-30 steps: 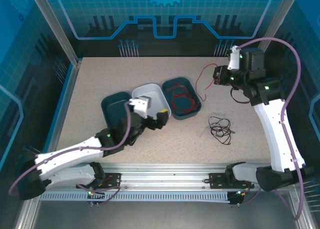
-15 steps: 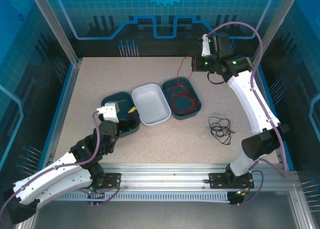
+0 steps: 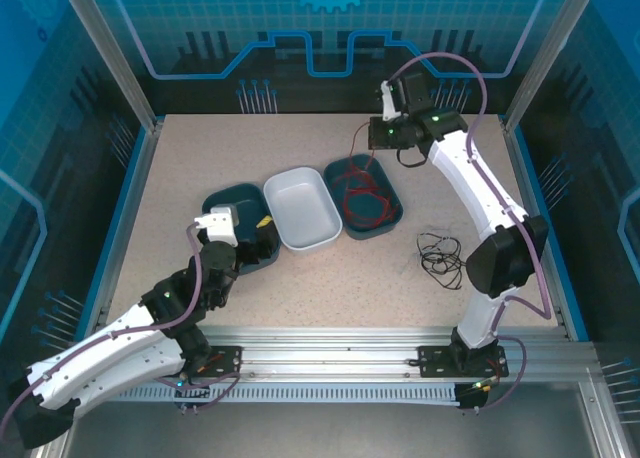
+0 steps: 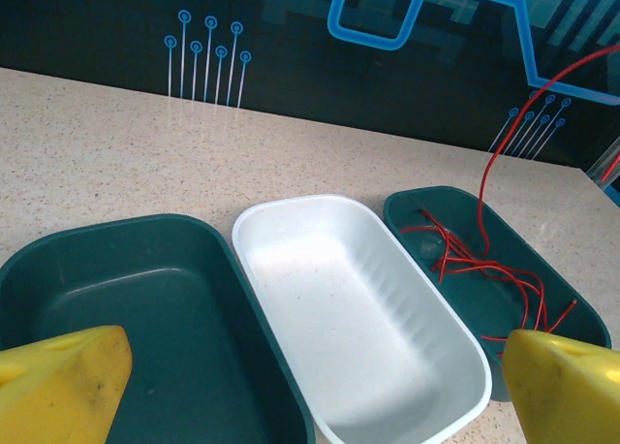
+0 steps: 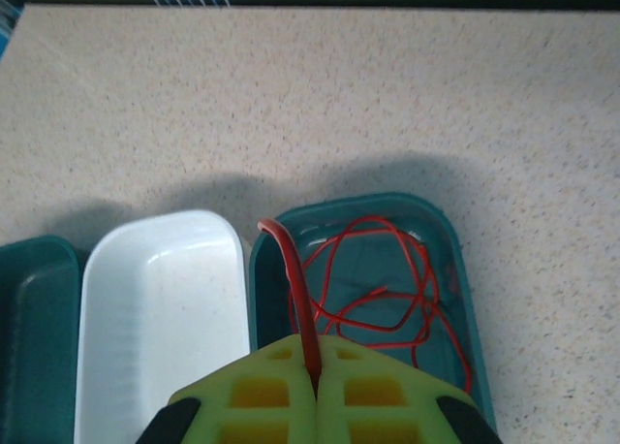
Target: Untangle the cables
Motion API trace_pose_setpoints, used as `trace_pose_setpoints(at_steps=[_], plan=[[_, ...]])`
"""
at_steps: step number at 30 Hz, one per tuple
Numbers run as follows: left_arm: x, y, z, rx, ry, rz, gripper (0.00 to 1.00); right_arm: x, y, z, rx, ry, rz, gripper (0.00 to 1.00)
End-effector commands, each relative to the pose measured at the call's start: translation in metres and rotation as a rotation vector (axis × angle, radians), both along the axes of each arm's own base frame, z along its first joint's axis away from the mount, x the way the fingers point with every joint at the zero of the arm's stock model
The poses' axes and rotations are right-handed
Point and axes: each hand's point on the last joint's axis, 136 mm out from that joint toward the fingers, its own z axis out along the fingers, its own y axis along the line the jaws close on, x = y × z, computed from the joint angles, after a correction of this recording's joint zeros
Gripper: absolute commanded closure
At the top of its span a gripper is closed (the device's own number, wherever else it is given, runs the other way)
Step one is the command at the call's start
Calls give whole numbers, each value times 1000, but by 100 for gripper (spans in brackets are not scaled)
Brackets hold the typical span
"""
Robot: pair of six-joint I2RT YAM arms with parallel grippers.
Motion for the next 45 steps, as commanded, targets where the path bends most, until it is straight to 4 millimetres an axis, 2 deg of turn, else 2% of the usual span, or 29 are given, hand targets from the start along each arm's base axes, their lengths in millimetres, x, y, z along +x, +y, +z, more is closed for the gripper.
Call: trace_pose_setpoints(at_steps=[1,8,14,27,36,45], plan=[[1,3,-4,2,4,13,1,-15,6,-15,15,38,15,100],[6,-5,-7,7,14,2,1,-44,-5,-58,-11,130,2,100],[11,-17,-8,-1,33,-26,1,-53,-17,-92,-130,189,-25,100],[15,-28,-14,3,66,-56,1,-43,-21,-143,-307,268,-93,100],[19,-35,-18,1,81,-73,1,-42,-31,-173,-423,324,-135,100],[20,-42,-22,0,101,-92,1,-39,-31,-197,-470,366,-130,100]])
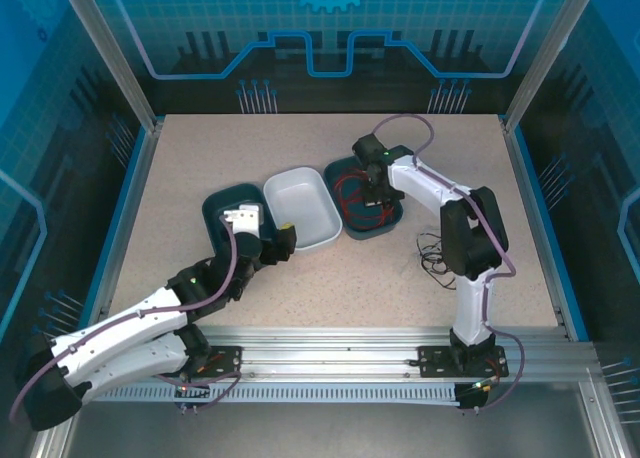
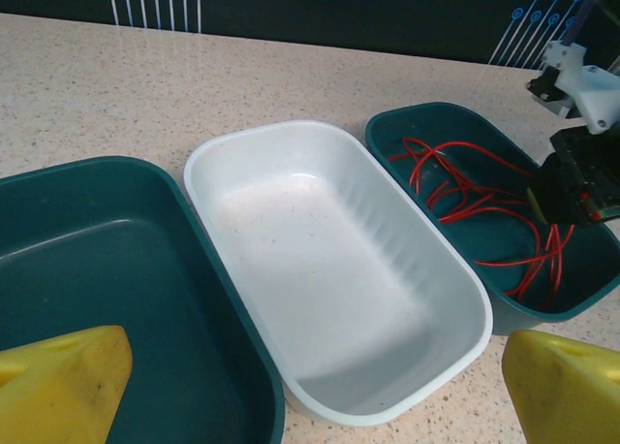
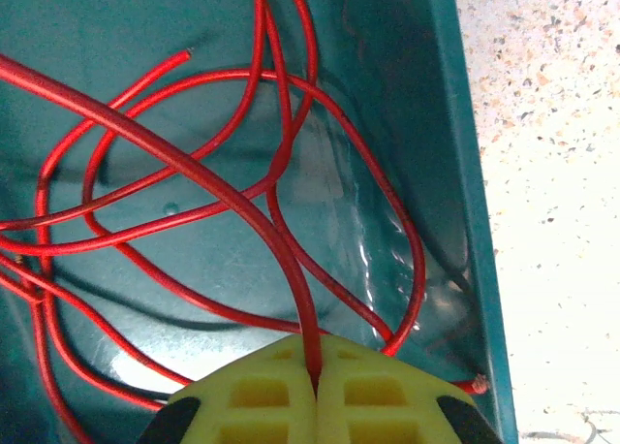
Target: Untangle the cables
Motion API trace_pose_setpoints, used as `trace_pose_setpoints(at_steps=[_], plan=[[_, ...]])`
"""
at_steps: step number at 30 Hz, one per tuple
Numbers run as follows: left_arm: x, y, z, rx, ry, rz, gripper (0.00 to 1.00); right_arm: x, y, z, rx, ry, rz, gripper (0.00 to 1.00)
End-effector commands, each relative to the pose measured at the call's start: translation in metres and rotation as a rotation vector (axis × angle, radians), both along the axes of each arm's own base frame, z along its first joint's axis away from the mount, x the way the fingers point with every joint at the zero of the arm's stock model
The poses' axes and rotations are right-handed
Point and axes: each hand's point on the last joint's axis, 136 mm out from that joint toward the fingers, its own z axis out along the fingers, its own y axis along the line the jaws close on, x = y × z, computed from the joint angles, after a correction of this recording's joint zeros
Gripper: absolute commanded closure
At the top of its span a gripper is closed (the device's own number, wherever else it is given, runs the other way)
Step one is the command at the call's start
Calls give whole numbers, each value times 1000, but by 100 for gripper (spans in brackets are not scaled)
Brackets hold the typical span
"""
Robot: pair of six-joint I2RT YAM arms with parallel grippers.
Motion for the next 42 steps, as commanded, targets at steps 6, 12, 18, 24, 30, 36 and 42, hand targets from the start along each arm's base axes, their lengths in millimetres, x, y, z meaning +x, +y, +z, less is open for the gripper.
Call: trace_pose_setpoints(at_steps=[6,12,18,24,30,36,42], plan=[[4,-7,17,-67,-18,-7,1,4,2,-10,-57,25,-3,100],[4,-7,18,-69,-19,-9,1,3,8,9,-42,-12,15,90],[5,-7,21,-72,-26,-7,1,-2,10,47,-20,-84,25,73],[6,-9,23,-74,-31,-9,1,-10,6,80,15,-147,17,64],[7,-11,24,-73,-27,-21,1,-23,-8,106,11,-197,-11,62],[7,-17,21,-59,-9,-46,1,-58,-39,118,29,-216,-93,59],[9,-26,17,-46,5,-75,1,-104,-85,101,93,-182,-232,57]])
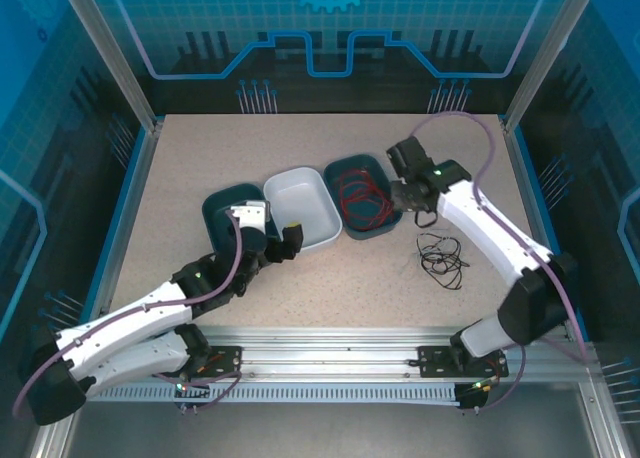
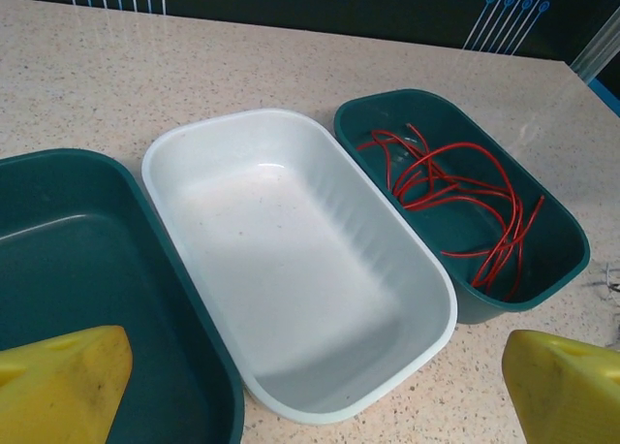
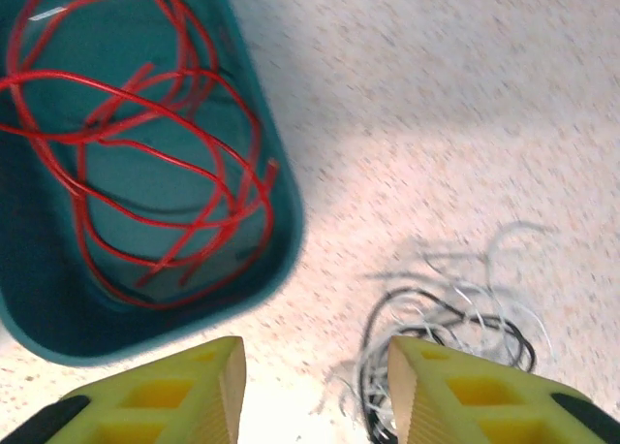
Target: Untangle the cables
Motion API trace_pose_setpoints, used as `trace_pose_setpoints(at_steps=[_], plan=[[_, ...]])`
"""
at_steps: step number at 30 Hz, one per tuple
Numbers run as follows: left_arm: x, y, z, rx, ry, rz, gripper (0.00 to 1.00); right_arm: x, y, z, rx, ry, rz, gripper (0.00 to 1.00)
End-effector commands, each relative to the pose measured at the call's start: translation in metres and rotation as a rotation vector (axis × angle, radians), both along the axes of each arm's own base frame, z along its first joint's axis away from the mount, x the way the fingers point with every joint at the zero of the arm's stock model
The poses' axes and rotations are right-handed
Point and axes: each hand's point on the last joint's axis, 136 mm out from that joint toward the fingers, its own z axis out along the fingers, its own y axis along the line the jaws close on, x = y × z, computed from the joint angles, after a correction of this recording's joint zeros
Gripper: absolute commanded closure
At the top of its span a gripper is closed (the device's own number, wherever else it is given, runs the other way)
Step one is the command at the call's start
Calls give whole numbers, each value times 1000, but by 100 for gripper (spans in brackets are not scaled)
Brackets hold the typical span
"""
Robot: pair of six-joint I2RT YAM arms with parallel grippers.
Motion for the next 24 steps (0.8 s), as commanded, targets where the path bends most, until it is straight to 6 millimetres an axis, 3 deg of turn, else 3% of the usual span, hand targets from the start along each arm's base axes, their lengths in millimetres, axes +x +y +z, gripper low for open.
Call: trace_pose_setpoints(at_steps=[1,4,7,10,17,24], plan=[[6,-10,16,-28,-29,-31,1,-26,-29,-14,60,41,-113,57],[7,-17,15,-32,-22,-55,1,-40,-51,-27,156,57,-201,57],[9,-25,12,-37,-7,-79,1,-47,-60,-37,260,47,-251,57],[10,-34,9,-48,12,-101,1,-48,-61,-44,331,36,-272,51],[11,-50,1,-62,59,-153,1,-31,-52,-67,446,48,-306,53],[9,-51,-2,-61,72,-163,1,-27,-59,-84,411,93,-351,53]])
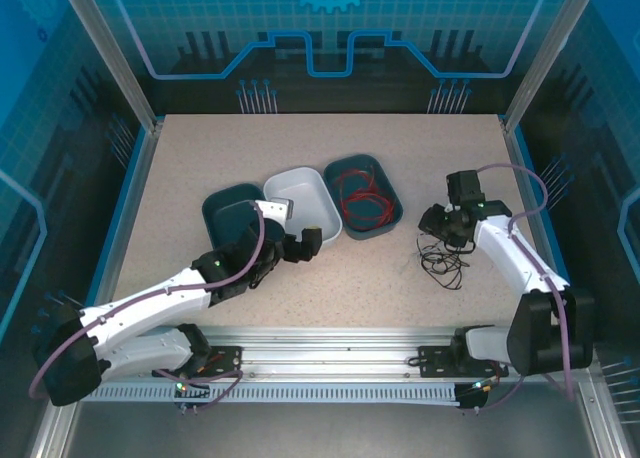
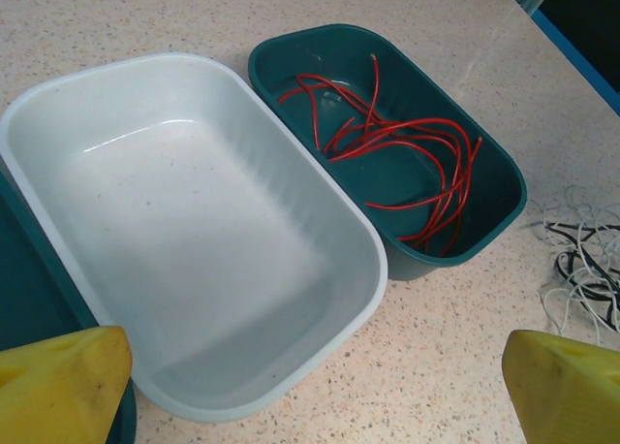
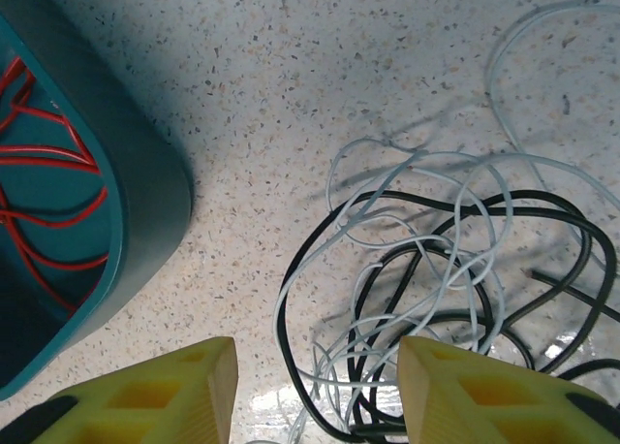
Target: Untangle the cables
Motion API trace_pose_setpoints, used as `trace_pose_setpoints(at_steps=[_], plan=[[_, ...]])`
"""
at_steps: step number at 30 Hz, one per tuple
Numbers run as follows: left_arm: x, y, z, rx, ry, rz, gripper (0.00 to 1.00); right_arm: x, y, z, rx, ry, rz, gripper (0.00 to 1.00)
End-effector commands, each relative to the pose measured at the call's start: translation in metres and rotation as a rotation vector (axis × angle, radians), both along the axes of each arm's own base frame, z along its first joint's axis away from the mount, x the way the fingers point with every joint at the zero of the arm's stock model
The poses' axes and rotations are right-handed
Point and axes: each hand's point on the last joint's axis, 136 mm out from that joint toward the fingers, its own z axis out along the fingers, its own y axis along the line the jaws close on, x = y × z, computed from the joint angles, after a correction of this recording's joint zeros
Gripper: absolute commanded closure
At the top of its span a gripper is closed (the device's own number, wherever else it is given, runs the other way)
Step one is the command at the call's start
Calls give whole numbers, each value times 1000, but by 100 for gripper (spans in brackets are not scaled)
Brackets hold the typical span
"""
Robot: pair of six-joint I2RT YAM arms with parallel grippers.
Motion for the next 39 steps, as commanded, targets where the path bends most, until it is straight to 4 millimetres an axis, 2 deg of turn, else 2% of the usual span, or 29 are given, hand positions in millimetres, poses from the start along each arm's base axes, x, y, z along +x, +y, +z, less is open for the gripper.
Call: trace_pose_setpoints(at_steps=[1,8,10,20,24,26,29,34,36,39], plan=[[3,-5,13,-35,-16,-13,1,1,-7,-4,-6,18,-41,53],[3,-5,12,-27,-17,-13,1,-16,-29,-4,-64,47,-92,52],[3,-6,12,-25,-19,-16,1,-29,-35,-14,-64,77,-114,51],[4,-13,11,-12,-12,-46,1,-78,-71,-18,-164,133,-264,47],[6,-16,12,-15,-15,-58,1,-86,-69,-22,-103,105,-290,41],[6,-19,10,-16,-11,-64,1,-87,-61,-26,-46,89,-284,34],[7,-23,8,-21,-3,-76,1,-86,-50,-33,24,76,-274,34],[9,-32,7,-28,12,-99,1,-82,-33,-43,125,57,-252,43],[9,-36,6,-37,22,-109,1,-79,-27,-45,158,38,-238,54],[10,-43,5,-52,37,-128,1,-73,-21,-45,194,4,-216,74]])
